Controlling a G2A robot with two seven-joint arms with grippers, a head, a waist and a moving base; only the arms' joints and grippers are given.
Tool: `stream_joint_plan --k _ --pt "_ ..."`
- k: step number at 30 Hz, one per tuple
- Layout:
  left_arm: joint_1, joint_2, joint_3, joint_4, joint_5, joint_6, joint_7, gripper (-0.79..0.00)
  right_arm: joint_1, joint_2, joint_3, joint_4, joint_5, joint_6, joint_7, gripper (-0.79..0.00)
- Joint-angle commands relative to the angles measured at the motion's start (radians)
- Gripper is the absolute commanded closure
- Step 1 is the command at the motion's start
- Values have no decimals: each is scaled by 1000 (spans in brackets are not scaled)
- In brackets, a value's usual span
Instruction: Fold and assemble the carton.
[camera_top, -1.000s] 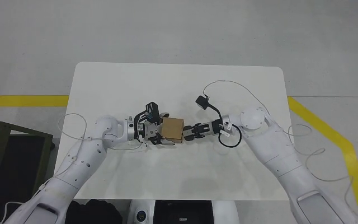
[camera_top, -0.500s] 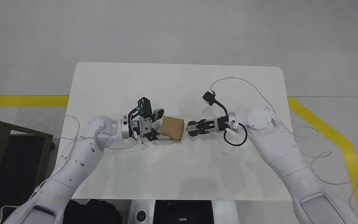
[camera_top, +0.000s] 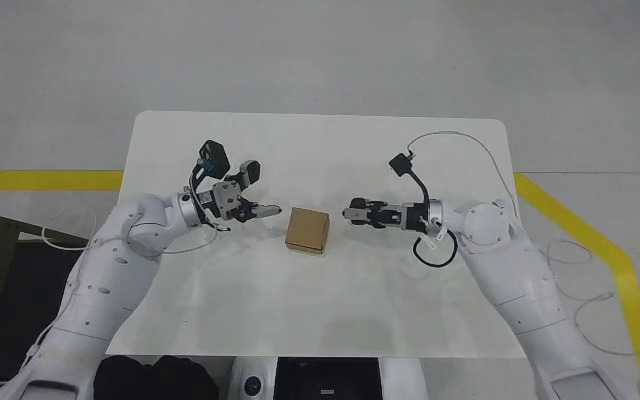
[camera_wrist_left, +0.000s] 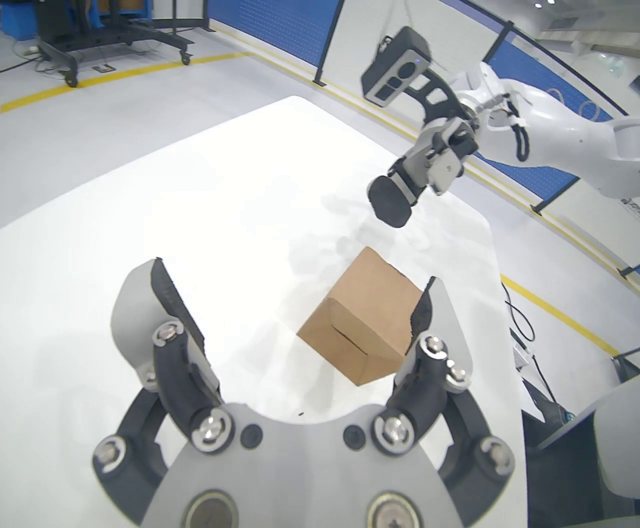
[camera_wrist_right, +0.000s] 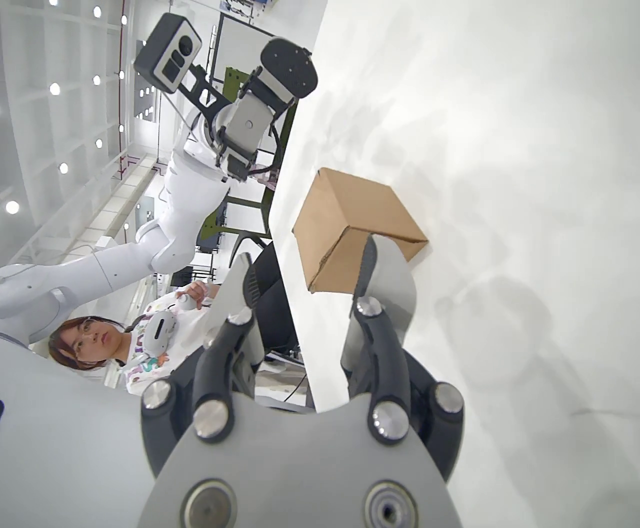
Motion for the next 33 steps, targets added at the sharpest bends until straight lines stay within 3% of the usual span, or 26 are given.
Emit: stream_joint_plan --k 1,15,26,33 --pt "3 4 -23 -5 -4 33 -13 -785 -5 1 7 -5 -20 -33 -36 -785" --pt "-38 17 -94 -5 -1 131 -112 -785 -41 25 115 -111 -355 -192 -301 -785" --pt "-78 26 -140 12 20 150 -125 -785 -50 40 186 -156 -591 -189 -458 -785" --pt "-82 26 -142 14 22 151 -122 -785 -49 41 189 -156 -602 -187 -459 -785"
